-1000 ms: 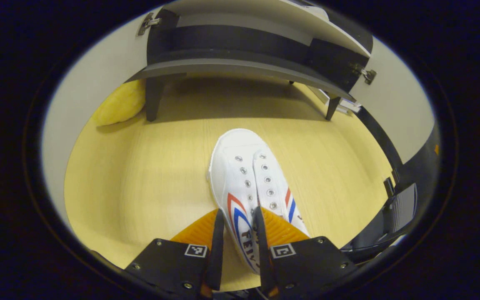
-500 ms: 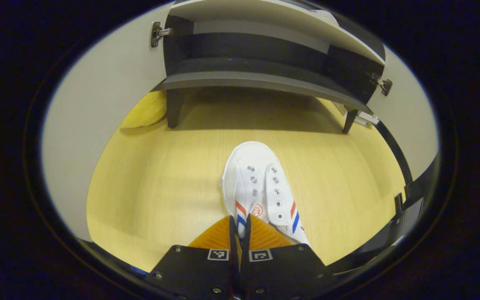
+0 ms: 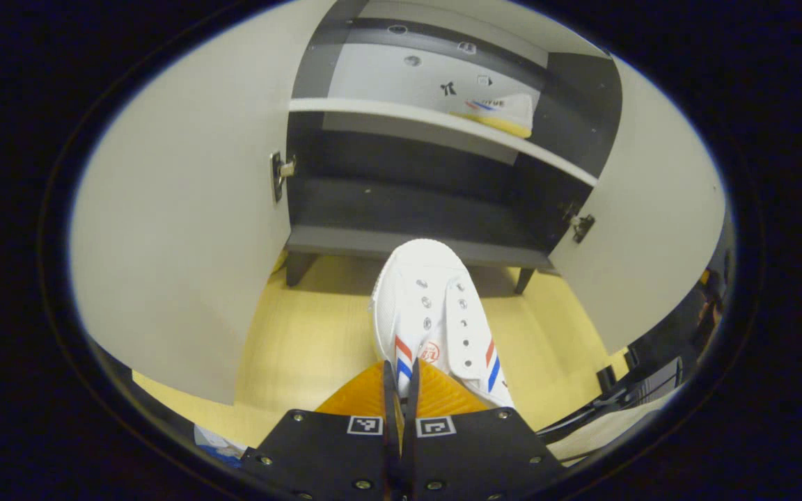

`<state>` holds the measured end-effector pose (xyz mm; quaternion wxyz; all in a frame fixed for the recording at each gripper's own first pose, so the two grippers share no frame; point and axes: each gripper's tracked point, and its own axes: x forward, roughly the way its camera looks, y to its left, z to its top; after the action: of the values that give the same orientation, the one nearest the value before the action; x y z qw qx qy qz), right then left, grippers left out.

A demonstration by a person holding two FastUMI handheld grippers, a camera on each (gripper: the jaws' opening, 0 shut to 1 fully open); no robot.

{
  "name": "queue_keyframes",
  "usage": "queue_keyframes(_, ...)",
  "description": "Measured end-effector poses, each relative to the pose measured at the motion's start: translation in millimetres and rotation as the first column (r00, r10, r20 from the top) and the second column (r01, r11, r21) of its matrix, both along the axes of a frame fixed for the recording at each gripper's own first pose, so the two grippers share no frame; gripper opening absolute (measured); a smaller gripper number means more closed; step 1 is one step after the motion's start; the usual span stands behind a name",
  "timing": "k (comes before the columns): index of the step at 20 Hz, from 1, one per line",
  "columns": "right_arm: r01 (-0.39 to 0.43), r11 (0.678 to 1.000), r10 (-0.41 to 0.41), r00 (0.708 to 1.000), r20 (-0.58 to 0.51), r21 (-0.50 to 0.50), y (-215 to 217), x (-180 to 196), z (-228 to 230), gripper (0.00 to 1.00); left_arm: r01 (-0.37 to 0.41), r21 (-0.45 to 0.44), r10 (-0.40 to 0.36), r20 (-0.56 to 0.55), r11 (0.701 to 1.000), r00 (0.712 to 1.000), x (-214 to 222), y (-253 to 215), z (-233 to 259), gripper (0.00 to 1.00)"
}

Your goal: Grab one shoe with the right hand and put it into the shoe cabinet, grab the other shoe with the left hand and put it into the shoe cabinet; then close the right door with the right hand and the left door with the left hand.

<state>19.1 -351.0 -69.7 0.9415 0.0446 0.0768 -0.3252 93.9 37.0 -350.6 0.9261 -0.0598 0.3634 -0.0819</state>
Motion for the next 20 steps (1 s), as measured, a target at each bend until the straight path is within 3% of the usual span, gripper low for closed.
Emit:
queue_keyframes(3, -0.006, 1.0, 0.006, 1.0, 0.007, 0.003, -2.2, 11.1, 0.3, 0.98, 0.021, -0.003, -0.021, 0.105, 1.0, 0.994, 2.7, -5.4, -7.6, 0.02)
queue_keyframes(6, -0.016, 1.0, 0.016, 1.0, 0.004, 0.017, -3.1, 20.3, -4.0, 0.99, 0.027, -0.068, -0.013, 0.2, 0.997, 0.98, 3.8, -5.9, -13.0, 0.02)
queue_keyframes(8, -0.021, 0.999, 0.021, 1.0, 0.009, 0.025, -3.5, 26.5, -3.4, 0.99, 0.021, -0.069, -0.001, 0.267, 0.997, 0.964, 4.3, -5.2, -13.5, 0.01)
queue_keyframes(9, -0.023, 0.999, 0.022, 1.0, 0.012, 0.025, -4.7, 29.0, -1.5, 0.94, 0.021, -0.059, -0.002, 0.303, 0.998, 0.953, 4.0, -6.2, -10.9, 0.02)
queue_keyframes(11, -0.027, 0.999, 0.027, 1.0, 0.007, 0.025, -6.6, 35.5, -3.6, 0.98, -0.001, -0.042, 0.016, 0.365, 0.999, 0.931, 4.4, -4.9, -8.1, 0.02)
queue_keyframes(15, -0.023, 0.999, 0.022, 1.0, 0.013, 0.044, -7.9, 38.3, -4.1, 0.94, -0.053, -0.056, 0.072, 0.42, 0.997, 0.905, 3.9, -5.0, -8.4, 0.0)
queue_keyframes(16, -0.022, 0.999, 0.022, 1.0, 0.007, 0.034, -10.0, 37.9, -4.4, 0.98, -0.064, -0.051, 0.08, 0.434, 0.997, 0.897, 3.7, -3.7, -5.9, 0.02)
queue_keyframes(20, 0.029, 0.999, -0.029, 1.0, -0.009, 0.014, -36.5, 28.1, 2.7, 0.98, -0.102, -0.015, 0.097, 0.475, 0.995, 0.875, 5.1, -3.0, -2.4, 0.0)
